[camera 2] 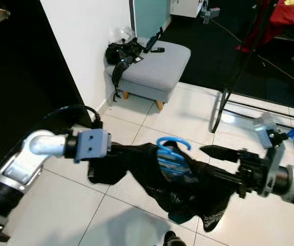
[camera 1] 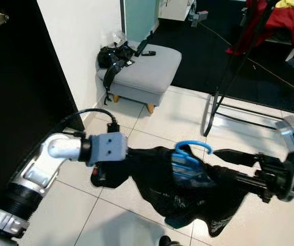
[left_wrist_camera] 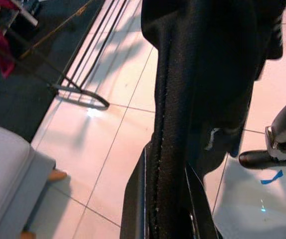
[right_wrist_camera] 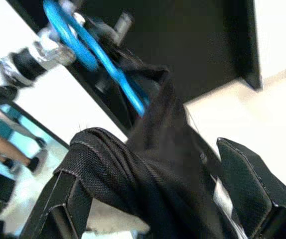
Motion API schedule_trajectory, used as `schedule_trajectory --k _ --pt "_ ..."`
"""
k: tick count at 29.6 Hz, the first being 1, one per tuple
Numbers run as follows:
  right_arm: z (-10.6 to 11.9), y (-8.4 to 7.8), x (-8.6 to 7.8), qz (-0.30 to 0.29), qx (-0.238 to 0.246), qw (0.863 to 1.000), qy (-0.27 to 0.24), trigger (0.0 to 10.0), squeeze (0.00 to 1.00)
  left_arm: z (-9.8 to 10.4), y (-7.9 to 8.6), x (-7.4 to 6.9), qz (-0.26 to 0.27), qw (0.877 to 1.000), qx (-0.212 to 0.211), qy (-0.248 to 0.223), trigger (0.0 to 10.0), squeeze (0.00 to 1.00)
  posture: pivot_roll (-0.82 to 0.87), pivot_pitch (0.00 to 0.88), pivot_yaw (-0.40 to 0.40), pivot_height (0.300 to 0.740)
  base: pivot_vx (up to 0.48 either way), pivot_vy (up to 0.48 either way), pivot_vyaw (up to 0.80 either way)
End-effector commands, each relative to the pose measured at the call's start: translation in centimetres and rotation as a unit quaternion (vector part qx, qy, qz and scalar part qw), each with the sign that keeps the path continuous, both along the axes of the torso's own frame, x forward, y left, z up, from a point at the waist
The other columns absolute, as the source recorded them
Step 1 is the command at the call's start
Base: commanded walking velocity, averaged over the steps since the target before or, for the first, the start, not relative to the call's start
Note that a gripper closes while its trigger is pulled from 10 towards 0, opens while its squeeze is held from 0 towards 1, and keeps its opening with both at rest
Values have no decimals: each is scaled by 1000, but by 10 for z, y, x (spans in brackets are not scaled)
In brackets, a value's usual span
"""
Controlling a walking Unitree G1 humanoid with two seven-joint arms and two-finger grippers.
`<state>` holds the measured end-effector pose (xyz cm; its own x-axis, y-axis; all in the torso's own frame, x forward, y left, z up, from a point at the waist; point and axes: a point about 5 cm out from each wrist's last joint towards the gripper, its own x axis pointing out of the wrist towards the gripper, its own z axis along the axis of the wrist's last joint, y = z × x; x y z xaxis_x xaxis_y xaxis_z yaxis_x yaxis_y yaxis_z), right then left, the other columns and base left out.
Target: Hang hanger
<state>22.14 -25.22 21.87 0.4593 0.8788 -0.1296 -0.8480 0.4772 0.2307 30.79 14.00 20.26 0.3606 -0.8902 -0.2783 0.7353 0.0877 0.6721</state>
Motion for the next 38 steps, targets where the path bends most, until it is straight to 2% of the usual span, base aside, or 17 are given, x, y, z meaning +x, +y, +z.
schedule_trajectory --k 1,6,12,19,23,24,25,26,27,28,29,30,32,34,36,37,38 --pt "-4 -9 -3 -10 -43 999 4 10000 1000 2 6 1 5 1000 4 2 10000 0 -38 183 13 740 0 0 0" --pt "-3 -33 -8 -46 -130 990 7 10000 1000 2 16 7 38 999 11 5 10000 0 -41 181 14 740 0 0 0" --pt "15 -46 -7 -85 -104 990 -36 10000 1000 1 21 9 50 999 6 15 10000 0 -41 188 15 740 0 0 0" --pt "34 -70 -1 -168 -25 980 -108 10000 1000 -4 23 5 34 998 -13 46 10000 0 -46 192 17 740 0 0 0" --pt "31 -85 11 -266 -24 955 -126 10000 1000 -4 20 5 40 996 -45 65 10000 0 -47 191 19 740 0 0 0" --pt "28 -93 16 -315 -17 940 -128 10000 667 -3 20 7 54 993 -71 77 10000 0 -46 190 19 740 0 0 0" --pt "28 -93 16 -315 -17 940 -128 10000 667 -3 20 7 54 993 -71 77 10000 0 -46 190 19 740 0 0 0" --pt "24 -101 20 -369 1 921 -127 10000 0 -4 19 10 78 988 -94 90 10000 0 -47 185 21 740 0 0 0" --pt "12 -109 24 -435 28 893 -110 10000 0 -7 18 14 118 977 -139 109 10000 0 -49 184 21 740 0 0 0" --pt "12 -109 24 -435 28 893 -110 10000 0 -7 18 14 118 977 -139 109 10000 0 -49 184 21 740 0 0 0" --pt "2 -113 26 -476 47 873 -94 10000 0 -9 18 16 146 967 -169 122 10000 0 -49 184 21 740 0 0 0" --pt "2 -113 26 -476 47 873 -94 10000 0 -9 18 16 146 967 -169 122 10000 0 -49 184 21 740 0 0 0" --pt "-31 -100 28 -519 82 850 -34 10000 0 -18 16 17 204 932 -256 155 10000 0 -54 177 27 740 0 0 -378" --pt "-31 -100 28 -519 82 850 -34 10000 0 -18 16 17 204 932 -256 155 10000 0 -54 177 27 740 0 0 -756" --pt "-59 -76 28 -532 107 840 9 10000 0 -30 15 13 254 893 -323 185 10000 0 -47 167 25 740 0 0 -766" --pt "-59 -76 28 -532 107 840 9 10000 0 -30 15 13 254 893 -323 185 10000 0 -47 167 25 740 0 0 -775" --pt "-76 -54 24 -532 110 839 32 10000 0 -40 16 5 280 873 -352 189 10000 0 -37 157 19 740 0 0 -775"
